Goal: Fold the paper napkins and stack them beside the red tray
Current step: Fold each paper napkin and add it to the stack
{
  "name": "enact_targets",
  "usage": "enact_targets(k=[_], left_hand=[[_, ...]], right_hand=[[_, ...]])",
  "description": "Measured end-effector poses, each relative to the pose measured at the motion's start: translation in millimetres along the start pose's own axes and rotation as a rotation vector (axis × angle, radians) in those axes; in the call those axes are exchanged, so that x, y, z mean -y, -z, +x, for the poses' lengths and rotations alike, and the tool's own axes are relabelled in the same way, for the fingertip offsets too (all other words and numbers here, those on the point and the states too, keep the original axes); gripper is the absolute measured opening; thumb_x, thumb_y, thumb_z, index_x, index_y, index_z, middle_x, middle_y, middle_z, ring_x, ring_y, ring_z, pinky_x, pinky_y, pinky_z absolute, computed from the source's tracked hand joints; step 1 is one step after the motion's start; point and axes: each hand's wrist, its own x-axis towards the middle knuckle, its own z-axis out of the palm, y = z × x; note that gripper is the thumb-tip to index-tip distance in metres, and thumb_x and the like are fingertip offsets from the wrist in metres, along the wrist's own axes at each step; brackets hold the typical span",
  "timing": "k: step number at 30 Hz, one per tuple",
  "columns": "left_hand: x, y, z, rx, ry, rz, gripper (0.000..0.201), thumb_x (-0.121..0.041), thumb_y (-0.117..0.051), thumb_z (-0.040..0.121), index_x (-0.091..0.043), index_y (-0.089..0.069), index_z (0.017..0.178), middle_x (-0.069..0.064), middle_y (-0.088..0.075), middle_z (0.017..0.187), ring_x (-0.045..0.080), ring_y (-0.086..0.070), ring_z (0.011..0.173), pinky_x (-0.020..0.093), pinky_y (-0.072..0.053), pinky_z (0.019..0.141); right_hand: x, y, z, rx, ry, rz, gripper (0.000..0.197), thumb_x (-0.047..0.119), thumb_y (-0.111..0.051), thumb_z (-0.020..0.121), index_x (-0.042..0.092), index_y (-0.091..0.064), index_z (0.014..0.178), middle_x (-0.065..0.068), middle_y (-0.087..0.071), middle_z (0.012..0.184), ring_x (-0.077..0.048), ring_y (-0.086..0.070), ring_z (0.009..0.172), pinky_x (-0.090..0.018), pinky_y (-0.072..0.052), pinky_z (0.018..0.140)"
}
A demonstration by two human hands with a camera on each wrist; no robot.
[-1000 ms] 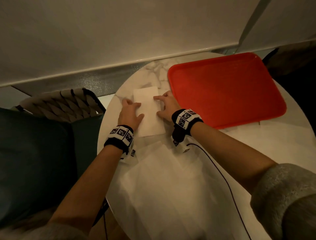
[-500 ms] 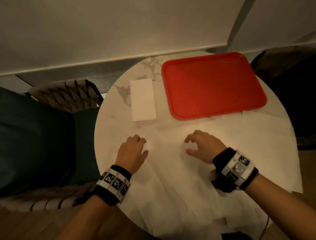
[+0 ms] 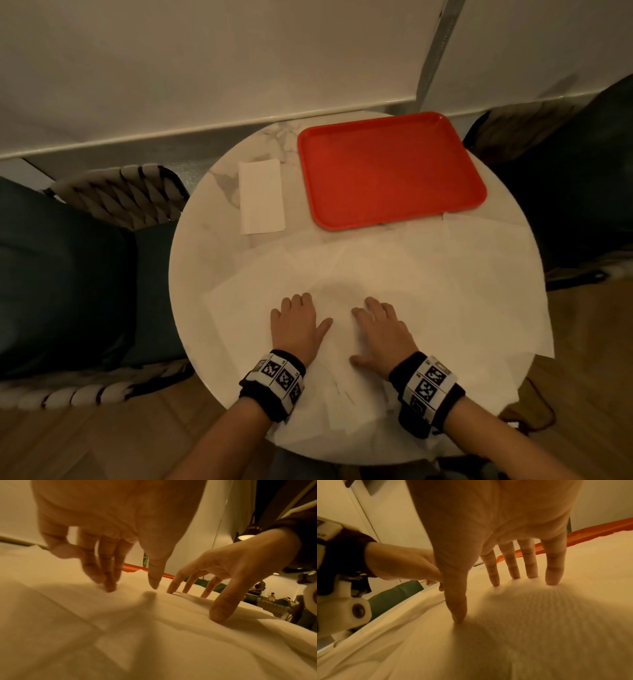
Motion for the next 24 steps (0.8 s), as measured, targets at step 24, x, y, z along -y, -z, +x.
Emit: enact_targets(k=[24], left_hand=[[2.8,65.3,-20.2,-0.027,-0.274,-1.151,0.020,-0.004,-0.064,0.083,-0.014,-0.058,0.068,-0.005,-0.051,0.066,0.012,-0.050,0.063,0.024,-0.039,0.058]], right_hand=[[-56.1,68.5,17.9,-0.288,0.128,0.947,0.105,0.019,-0.085,0.068,0.035,-0.018,0.147,0.007,-0.041,0.139,-0.004,-0.036,0.131,-0.029,-0.031,0.106]])
